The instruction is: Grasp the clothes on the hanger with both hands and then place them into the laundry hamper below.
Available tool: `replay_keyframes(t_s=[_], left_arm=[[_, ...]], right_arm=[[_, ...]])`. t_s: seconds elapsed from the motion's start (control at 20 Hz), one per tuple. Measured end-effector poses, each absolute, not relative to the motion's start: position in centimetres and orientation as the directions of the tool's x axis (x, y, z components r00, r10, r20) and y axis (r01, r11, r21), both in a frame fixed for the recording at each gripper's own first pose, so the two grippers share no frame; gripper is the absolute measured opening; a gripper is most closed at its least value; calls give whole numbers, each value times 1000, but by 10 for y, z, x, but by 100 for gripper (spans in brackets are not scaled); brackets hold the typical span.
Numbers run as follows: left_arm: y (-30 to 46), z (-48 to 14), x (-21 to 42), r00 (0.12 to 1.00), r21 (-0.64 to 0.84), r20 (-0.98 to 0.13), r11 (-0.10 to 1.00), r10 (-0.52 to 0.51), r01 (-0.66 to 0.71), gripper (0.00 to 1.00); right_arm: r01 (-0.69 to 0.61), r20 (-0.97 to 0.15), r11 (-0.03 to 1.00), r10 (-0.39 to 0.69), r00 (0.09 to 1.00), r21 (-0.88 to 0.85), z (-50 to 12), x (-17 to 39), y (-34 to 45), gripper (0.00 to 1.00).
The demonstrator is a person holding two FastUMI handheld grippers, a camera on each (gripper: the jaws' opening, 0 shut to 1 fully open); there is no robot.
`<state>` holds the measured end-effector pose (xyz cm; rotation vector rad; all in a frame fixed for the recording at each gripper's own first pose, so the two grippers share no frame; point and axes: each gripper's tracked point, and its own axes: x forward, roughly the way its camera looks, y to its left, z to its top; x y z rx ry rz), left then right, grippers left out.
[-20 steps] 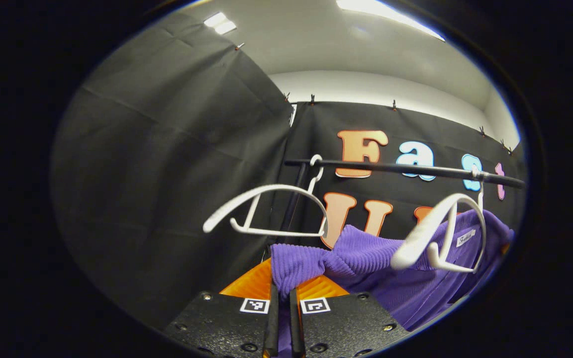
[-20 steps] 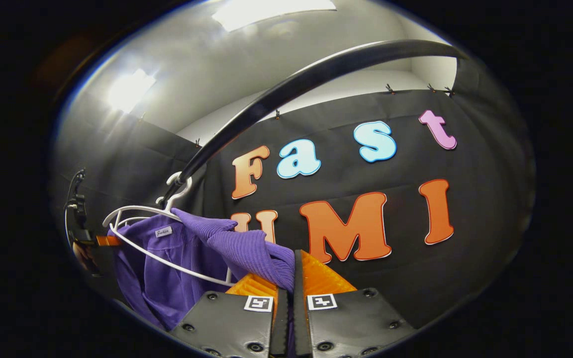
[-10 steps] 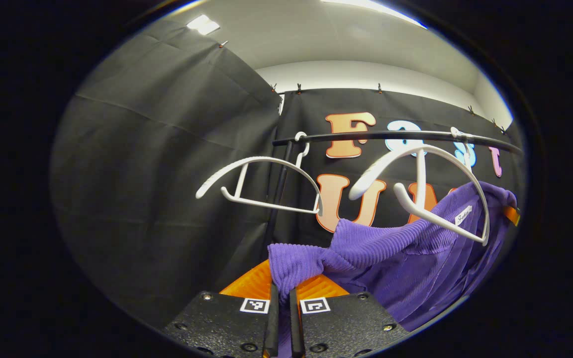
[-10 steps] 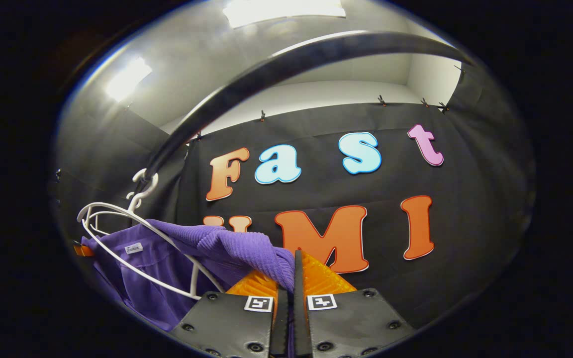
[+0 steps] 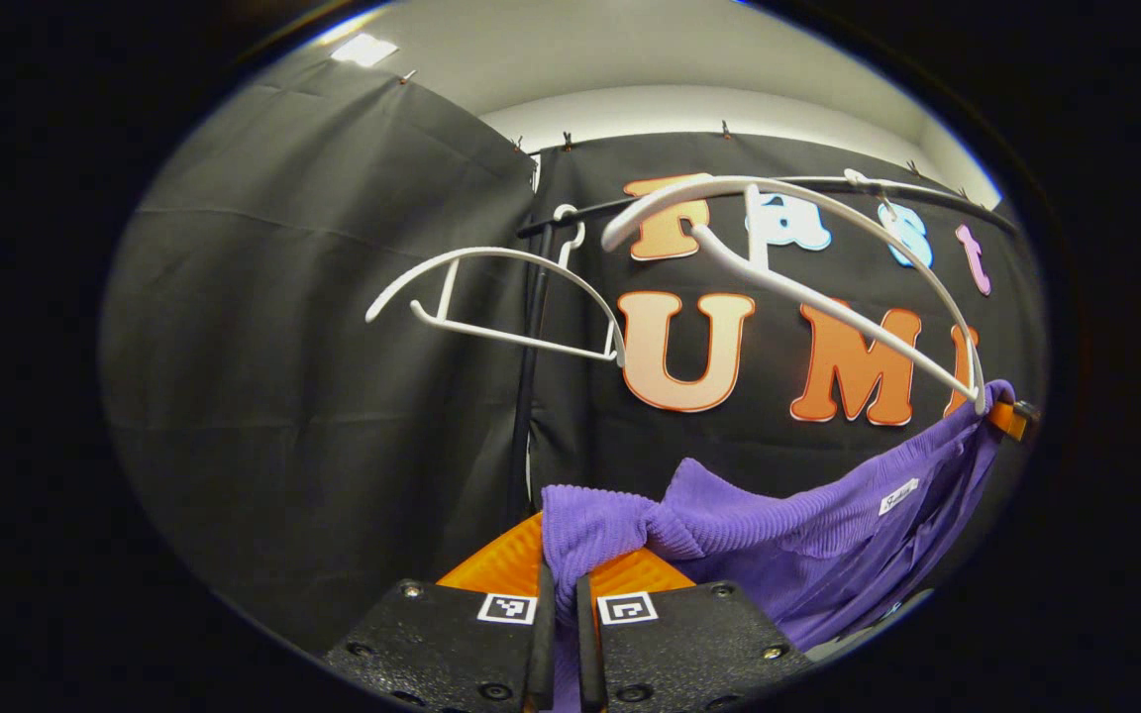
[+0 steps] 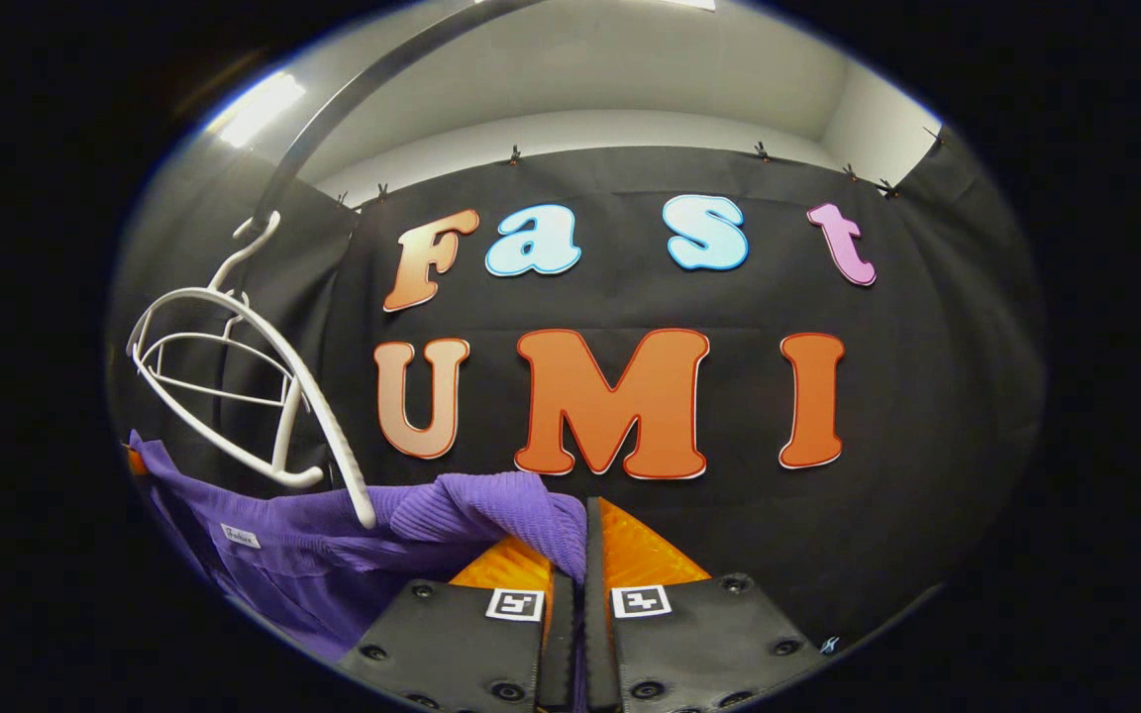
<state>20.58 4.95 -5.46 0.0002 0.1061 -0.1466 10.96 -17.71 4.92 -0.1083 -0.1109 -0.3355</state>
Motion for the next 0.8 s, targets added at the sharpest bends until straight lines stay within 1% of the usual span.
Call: replay_keyframes(t_s=[0.15, 0.25, 0.3, 0.45, 0.65, 0.8], left_arm=[[44, -57, 193, 982, 6, -115, 988, -152, 154, 10], [29, -56, 190, 979, -19, -113, 985, -170, 169, 10], [16, -57, 188, 975, -45, -114, 981, -191, 187, 10], [-41, -76, 177, 942, -122, -154, 952, -298, 281, 10], [-117, -121, 163, 865, -188, -246, 897, -437, 400, 10], [-155, -178, 141, 797, -208, -373, 880, -475, 427, 10]], right_arm=[[320, 100, 944, -312, 945, -82, 45, 100, -179, 12], [299, 84, 951, -292, 953, -84, 41, 93, -170, 12], [281, 81, 956, -274, 958, -83, 38, 91, -162, 12], [204, 45, 977, -201, 978, -68, 16, 98, -120, 12], [92, -63, 994, -95, 993, -57, -38, 101, -77, 12], [49, -172, 998, -54, 984, -36, -90, 101, -62, 12]])
